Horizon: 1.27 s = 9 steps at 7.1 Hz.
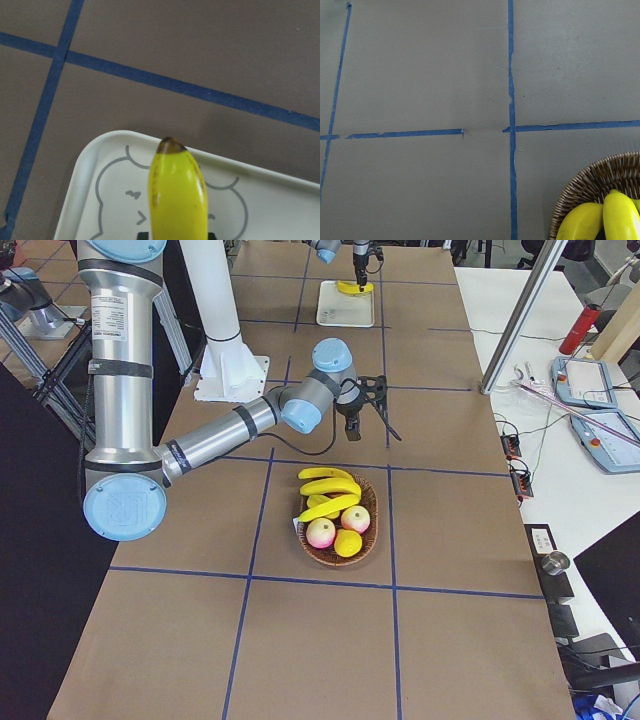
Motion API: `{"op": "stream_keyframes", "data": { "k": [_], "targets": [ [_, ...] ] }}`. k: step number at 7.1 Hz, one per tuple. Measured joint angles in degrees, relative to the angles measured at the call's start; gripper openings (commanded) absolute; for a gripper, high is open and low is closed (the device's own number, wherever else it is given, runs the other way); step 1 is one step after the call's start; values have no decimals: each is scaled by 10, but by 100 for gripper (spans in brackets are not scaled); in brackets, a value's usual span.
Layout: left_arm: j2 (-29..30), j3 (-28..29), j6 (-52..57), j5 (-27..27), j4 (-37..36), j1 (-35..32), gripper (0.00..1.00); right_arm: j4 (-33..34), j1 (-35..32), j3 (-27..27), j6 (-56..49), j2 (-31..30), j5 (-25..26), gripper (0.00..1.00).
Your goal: Transfer all bananas from basket to plate
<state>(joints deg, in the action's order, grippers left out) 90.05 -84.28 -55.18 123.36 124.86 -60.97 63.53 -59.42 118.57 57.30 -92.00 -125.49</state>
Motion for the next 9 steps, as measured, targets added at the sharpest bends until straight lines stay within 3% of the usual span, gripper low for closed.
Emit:
{"op": "stream_keyframes", "data": {
  "k": [2, 4, 6, 9],
  "targets": [
    [-5, -8, 0, 1, 12, -1, 100, 0, -1, 0, 0, -1, -1, 100],
    [-11, -56, 0, 7, 8, -17, 100, 1, -10, -2, -13, -9, -1, 100],
    [-13, -110, 1, 49, -5, -58, 100, 4, -30, -17, -69, -29, -1, 100],
    [-4, -173, -4, 104, -25, -70, 100, 5, -38, -27, -105, -44, -1, 100]
  ]
}}
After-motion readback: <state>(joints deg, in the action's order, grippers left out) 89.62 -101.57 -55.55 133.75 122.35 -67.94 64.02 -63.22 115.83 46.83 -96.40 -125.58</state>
